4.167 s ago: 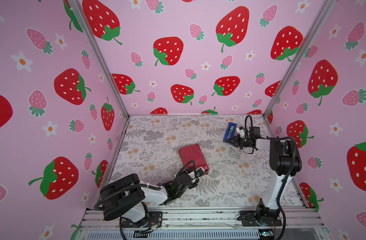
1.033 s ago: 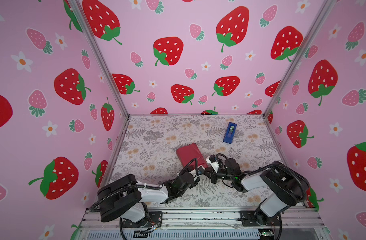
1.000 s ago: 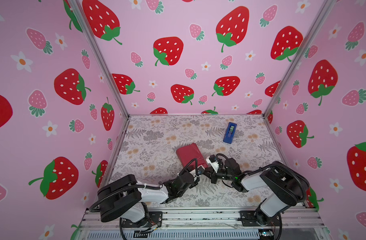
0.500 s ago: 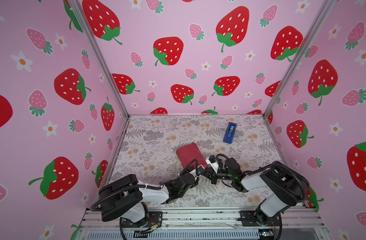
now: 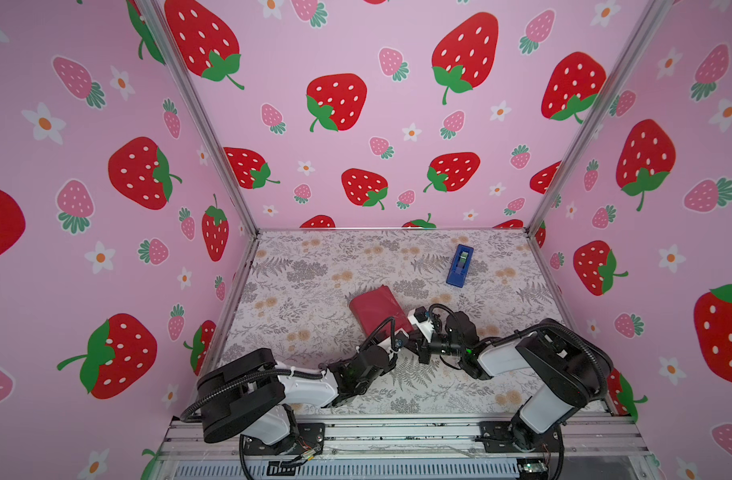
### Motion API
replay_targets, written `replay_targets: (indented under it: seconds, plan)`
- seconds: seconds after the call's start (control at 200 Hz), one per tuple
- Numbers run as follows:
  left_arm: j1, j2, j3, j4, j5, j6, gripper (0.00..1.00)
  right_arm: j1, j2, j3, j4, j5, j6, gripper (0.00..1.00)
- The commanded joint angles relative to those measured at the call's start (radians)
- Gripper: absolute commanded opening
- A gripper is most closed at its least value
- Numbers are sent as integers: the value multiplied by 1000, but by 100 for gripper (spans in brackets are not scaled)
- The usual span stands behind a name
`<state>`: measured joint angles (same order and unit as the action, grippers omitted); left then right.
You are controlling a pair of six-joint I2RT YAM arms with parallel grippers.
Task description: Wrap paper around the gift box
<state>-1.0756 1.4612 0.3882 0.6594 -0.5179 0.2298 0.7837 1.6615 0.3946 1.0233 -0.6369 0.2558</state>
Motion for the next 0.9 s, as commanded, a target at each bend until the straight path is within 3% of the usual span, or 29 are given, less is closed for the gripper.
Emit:
replay_targets:
  seconds: [0.0,0.175,0.505,0.895]
  plan:
    - [1,36,-24,-137,29,-32,47,8,11,15,-25,45,-39,0]
    - [2,39,-21,-139,24,-31,47,8,-65,-26,-41,12,-46,0]
    - [1,48,-13,-141,13,-34,46,7,-316,-97,-226,50,-118,0]
    - [1,51,-10,-141,11,-32,46,8,-143,41,-207,-65,-173,0]
